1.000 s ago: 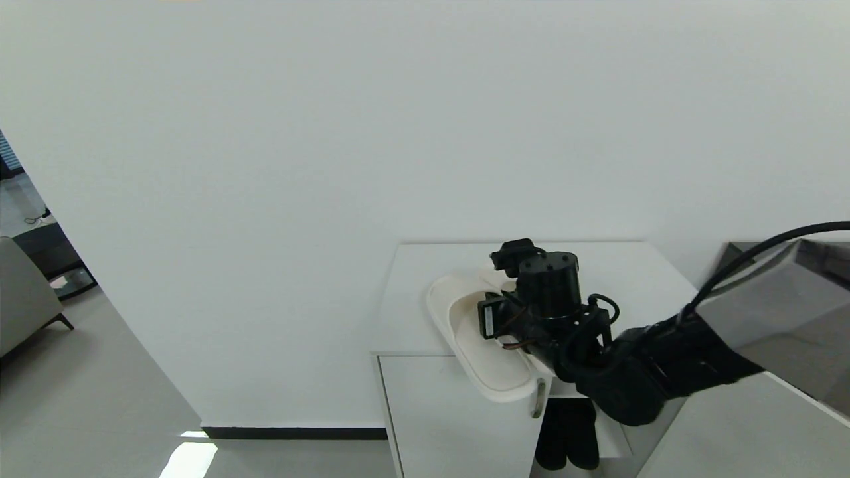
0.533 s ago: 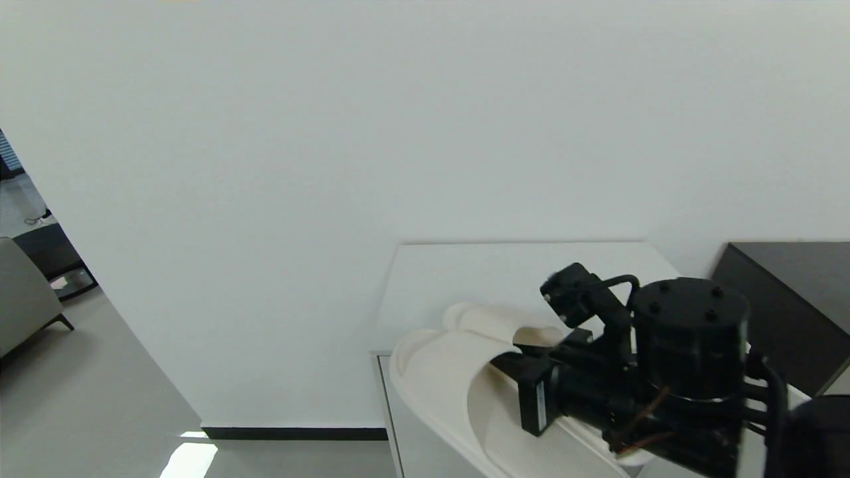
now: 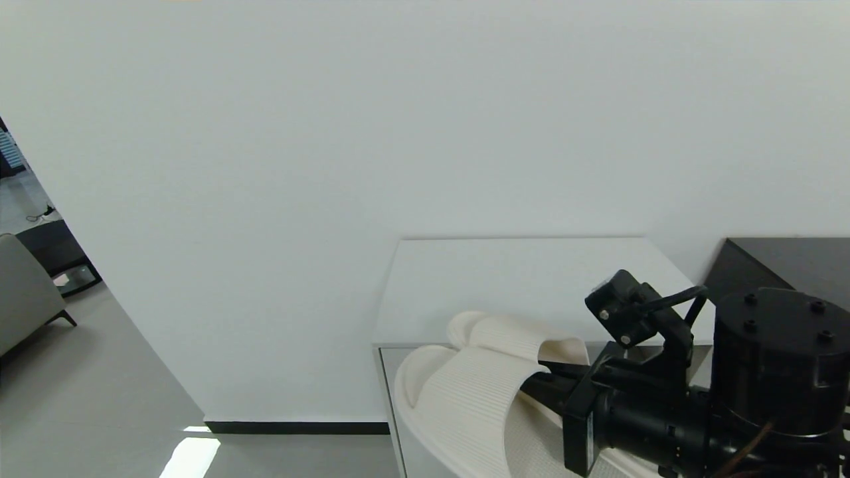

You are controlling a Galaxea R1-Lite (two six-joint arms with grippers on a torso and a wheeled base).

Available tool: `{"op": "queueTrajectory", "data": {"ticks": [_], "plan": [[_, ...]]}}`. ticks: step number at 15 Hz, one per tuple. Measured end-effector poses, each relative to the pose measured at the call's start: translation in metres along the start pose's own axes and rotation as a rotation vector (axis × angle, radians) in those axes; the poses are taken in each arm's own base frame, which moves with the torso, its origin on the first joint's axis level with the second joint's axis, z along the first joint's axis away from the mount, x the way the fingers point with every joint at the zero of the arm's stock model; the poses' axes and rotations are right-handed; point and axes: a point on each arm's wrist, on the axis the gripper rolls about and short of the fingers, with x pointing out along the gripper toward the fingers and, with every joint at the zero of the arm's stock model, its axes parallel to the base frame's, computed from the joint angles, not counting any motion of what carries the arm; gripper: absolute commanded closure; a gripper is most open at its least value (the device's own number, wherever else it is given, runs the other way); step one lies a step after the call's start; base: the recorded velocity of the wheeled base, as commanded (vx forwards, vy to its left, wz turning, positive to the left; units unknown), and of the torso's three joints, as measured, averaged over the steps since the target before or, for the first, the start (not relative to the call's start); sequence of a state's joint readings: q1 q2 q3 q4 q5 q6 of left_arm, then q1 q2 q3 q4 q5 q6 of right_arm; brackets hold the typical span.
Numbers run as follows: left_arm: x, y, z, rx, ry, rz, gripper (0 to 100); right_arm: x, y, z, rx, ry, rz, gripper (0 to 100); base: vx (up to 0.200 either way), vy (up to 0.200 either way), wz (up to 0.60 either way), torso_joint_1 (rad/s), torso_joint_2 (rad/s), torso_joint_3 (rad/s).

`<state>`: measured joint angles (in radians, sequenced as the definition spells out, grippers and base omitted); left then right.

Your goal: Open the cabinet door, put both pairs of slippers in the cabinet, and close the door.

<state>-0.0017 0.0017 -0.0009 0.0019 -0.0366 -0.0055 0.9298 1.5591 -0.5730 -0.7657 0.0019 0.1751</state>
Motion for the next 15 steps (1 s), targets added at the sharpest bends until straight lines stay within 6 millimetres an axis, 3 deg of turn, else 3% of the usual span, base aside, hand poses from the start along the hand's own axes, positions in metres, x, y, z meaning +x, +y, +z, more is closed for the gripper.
{"op": "queueTrajectory", "data": {"ticks": [7, 15], "plan": [[0.0, 0.0, 0.0, 0.0, 0.0, -0.001, 100, -0.003, 0.0, -0.004, -0.003, 0.011, 0.0, 100, -0.2, 0.0, 0.0, -0.002, 0.0, 0.002], [0.0, 0.0, 0.0, 0.0, 0.0, 0.0, 100, -0.007, -0.001, -0.014, 0.001, 0.053, 0.051, 100, 0.0, 0.0, 0.0, 0.0, 0.0, 0.0]]}}
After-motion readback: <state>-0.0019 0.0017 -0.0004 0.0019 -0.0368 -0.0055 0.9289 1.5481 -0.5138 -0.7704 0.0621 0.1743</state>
